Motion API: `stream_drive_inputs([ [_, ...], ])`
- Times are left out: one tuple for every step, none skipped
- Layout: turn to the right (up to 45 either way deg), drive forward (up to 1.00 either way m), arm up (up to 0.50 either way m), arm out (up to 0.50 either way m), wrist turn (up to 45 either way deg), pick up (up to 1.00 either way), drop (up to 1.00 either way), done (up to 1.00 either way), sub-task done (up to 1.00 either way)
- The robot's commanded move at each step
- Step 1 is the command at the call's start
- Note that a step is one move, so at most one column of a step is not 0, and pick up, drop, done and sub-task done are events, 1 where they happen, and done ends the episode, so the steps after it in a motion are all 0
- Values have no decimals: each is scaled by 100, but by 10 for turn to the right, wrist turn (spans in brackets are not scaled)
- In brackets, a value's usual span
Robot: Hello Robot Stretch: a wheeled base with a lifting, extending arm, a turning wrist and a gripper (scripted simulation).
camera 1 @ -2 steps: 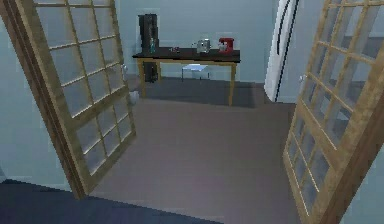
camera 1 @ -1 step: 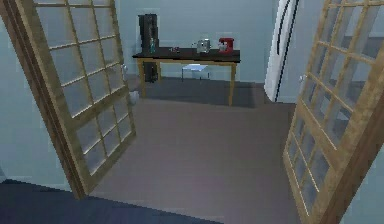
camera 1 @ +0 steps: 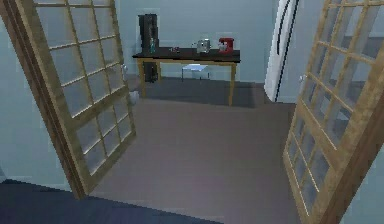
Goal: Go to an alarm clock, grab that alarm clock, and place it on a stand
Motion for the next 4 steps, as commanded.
stream_drive_inputs([
  [0, 0, 0, 0, 0, 0, 100, 0, 0],
  [0, 0, 6, 0, 0, 0, 0, 0, 0],
  [0, 0, 0, -8, 0, 0, 0, 0, 0],
  [0, 0, 0, 0, 0, 0, 0, 100, 0],
])
